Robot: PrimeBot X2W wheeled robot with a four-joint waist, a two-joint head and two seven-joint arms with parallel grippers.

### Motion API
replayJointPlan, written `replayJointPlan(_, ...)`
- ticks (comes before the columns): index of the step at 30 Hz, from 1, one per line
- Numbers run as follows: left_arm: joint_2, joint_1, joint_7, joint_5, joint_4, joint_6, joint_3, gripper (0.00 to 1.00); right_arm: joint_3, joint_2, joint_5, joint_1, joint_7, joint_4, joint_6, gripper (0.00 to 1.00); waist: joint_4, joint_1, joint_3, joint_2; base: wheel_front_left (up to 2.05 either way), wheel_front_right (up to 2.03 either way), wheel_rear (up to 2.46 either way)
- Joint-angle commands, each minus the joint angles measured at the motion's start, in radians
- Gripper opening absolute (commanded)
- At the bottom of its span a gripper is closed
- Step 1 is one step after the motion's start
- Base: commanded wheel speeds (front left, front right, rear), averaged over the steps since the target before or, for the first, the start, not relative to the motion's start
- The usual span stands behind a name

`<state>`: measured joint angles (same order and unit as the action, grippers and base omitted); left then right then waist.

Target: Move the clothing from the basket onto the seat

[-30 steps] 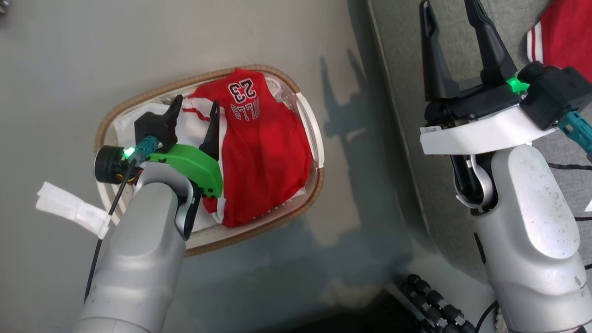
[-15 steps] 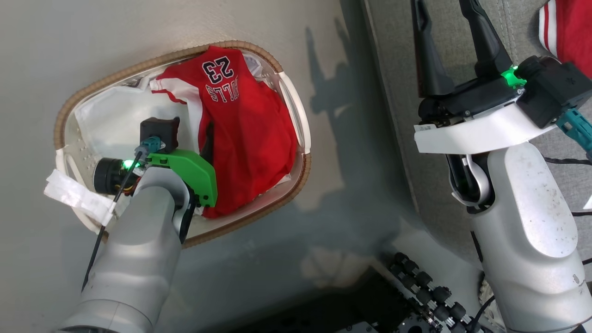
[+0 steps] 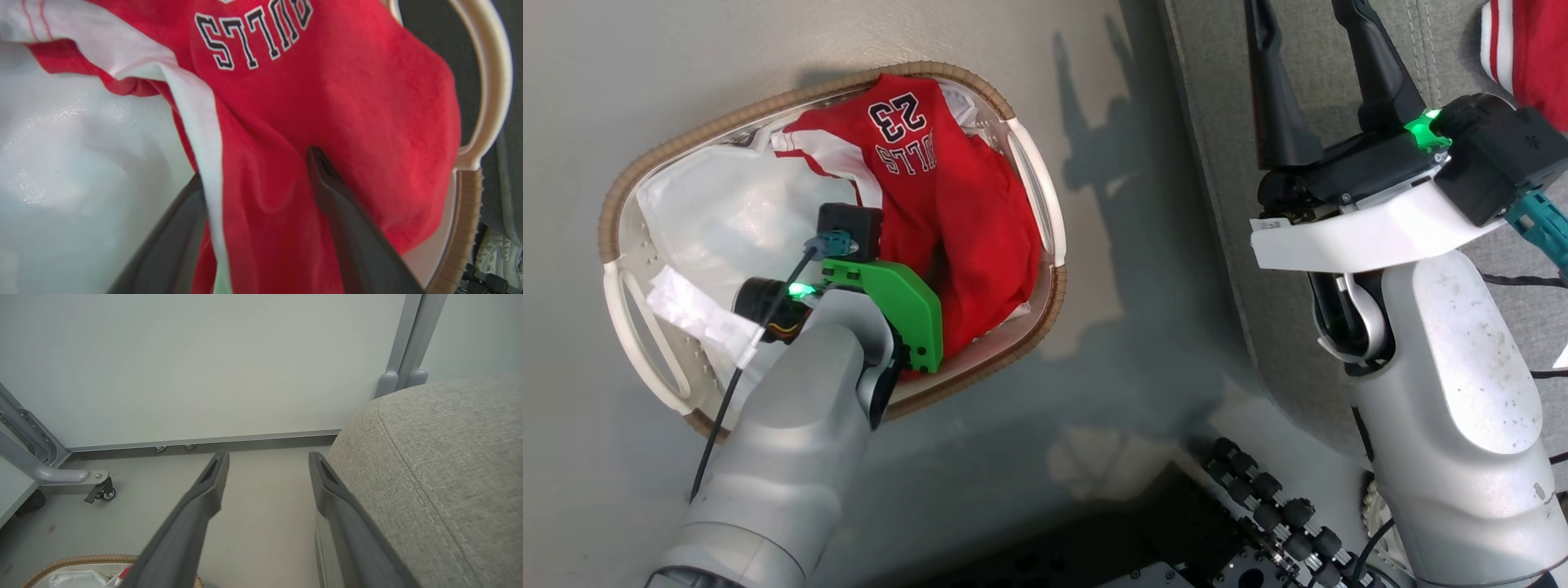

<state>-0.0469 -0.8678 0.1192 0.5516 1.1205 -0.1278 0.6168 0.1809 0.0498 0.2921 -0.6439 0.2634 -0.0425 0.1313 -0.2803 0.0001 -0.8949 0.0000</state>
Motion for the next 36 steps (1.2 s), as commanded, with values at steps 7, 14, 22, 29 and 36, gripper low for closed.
replayJointPlan(7,-0.040,0.005,-0.014,0.098,-0.023,-0.005,0.117,0.00,0.004,0.003,0.004,-0.019,0.002,-0.005,-0.001,1.00,-0.002,-0.0001,0.014,0.0000,0.00,0.00,0.00)
replayJointPlan(14,-0.066,0.037,0.035,0.129,-0.031,-0.005,0.243,0.00,-0.001,0.003,0.010,-0.002,0.002,-0.041,-0.001,1.00,0.010,-0.0001,0.089,0.0000,0.00,0.00,0.00)
replayJointPlan(22,-0.058,0.106,0.103,0.224,-0.062,-0.005,0.329,0.00,-0.031,0.003,-0.024,0.031,0.002,-0.111,-0.001,1.00,0.063,-0.0001,0.232,0.0000,0.00,0.00,0.00)
replayJointPlan(29,-0.045,0.166,0.142,0.295,-0.087,-0.005,0.345,0.00,-0.047,0.003,-0.059,0.092,0.002,-0.163,-0.001,1.00,0.133,-0.0001,0.372,0.0000,0.00,0.00,0.00)
replayJointPlan(36,-0.062,0.231,0.146,0.270,-0.164,-0.005,0.272,0.00,-0.056,0.003,-0.075,0.153,0.002,-0.202,-0.001,1.00,0.183,-0.0001,0.494,0.0000,0.00,0.00,0.00)
